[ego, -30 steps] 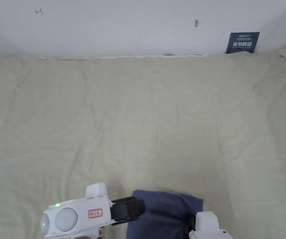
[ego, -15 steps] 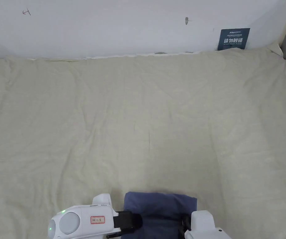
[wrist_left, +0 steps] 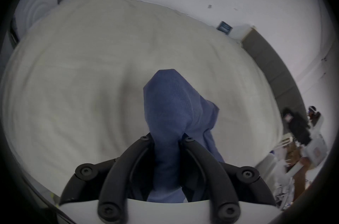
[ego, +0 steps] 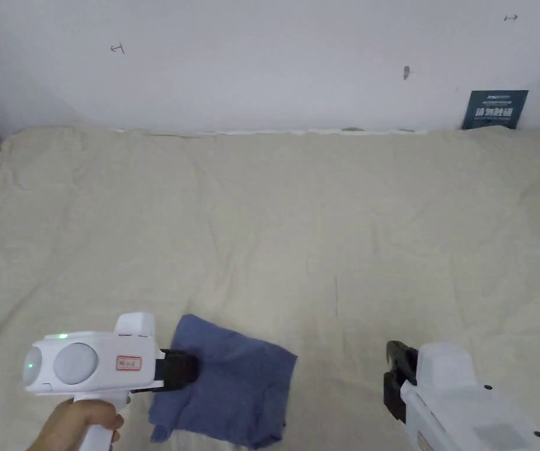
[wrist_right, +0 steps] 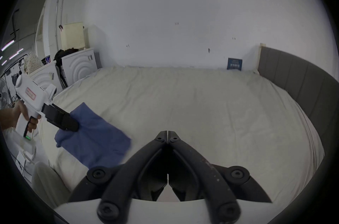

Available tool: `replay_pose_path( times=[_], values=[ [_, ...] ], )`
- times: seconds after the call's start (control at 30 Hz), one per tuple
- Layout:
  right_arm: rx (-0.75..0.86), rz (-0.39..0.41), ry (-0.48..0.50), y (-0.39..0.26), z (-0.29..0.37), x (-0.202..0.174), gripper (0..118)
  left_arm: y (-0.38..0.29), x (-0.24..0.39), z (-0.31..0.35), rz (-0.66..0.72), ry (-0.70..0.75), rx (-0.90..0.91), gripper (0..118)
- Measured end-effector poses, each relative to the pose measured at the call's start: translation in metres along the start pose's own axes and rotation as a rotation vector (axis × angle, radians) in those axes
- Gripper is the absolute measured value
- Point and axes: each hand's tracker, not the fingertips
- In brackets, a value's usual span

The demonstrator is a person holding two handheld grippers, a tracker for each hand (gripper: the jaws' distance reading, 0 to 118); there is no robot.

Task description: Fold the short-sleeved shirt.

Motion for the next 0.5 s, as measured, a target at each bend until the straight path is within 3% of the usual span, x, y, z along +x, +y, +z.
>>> replay_pose_path(
  times=[0.2, 0.5],
  values=[
    [0.029, 0.031, 0.009, 0.025, -0.020, -0.029, 2, 0.038, -0.124, 0.019, 0.018, 0.236, -0.001, 23],
    [0.011, 0.045, 0.025, 0.039, -0.066, -0.062, 2, 0.056, -0.276, 0.047, 0.154, 0.547, 0.000, 23]
  ],
)
